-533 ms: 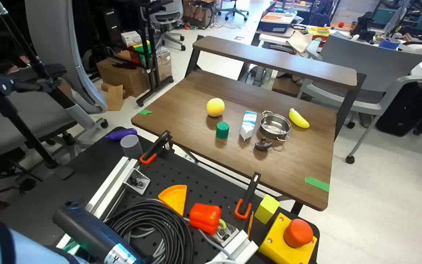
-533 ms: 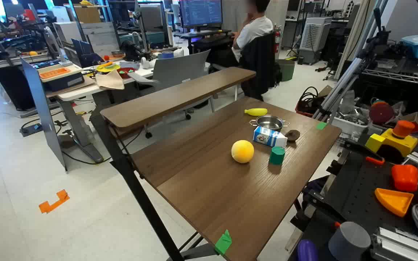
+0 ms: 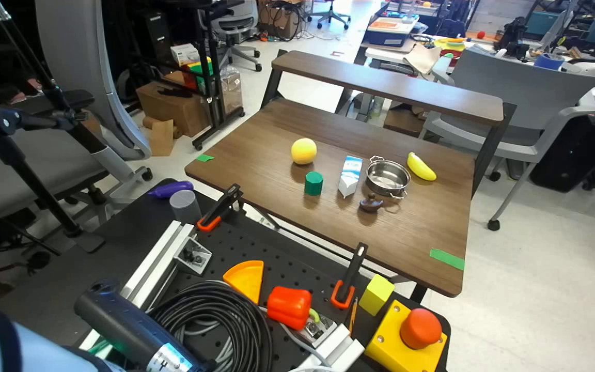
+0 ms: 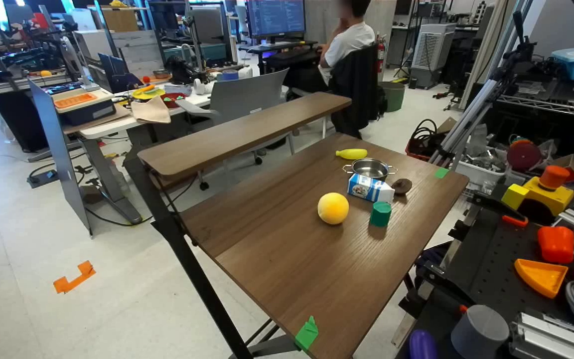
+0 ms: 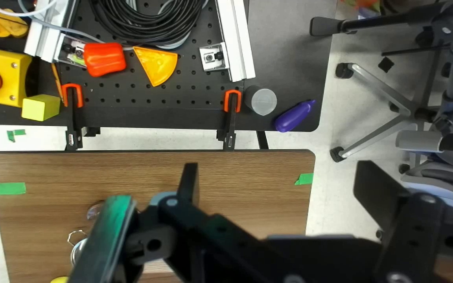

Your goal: Pick up the small bottle from the table and move it forward.

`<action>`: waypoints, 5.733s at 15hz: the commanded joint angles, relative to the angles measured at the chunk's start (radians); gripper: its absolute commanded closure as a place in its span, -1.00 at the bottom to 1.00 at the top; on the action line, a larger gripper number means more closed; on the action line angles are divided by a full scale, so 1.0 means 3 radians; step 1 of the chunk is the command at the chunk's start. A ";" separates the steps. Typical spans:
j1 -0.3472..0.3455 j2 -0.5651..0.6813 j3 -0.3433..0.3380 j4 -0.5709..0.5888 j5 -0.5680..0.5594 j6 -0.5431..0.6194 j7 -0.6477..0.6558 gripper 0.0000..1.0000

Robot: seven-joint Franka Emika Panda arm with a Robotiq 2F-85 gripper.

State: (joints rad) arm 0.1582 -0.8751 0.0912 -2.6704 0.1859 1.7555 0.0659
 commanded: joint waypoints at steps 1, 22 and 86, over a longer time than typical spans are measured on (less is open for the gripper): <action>-0.0106 0.0211 -0.0021 0.0013 0.0053 0.0109 -0.0005 -1.00; -0.0811 0.3904 -0.0753 0.1093 0.1675 0.2500 0.0389 -1.00; -0.0579 0.3528 -0.0668 0.1039 0.0528 0.2516 0.1500 0.67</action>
State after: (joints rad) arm -0.0137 0.2993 -0.1196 -2.3234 0.3632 2.5756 0.5333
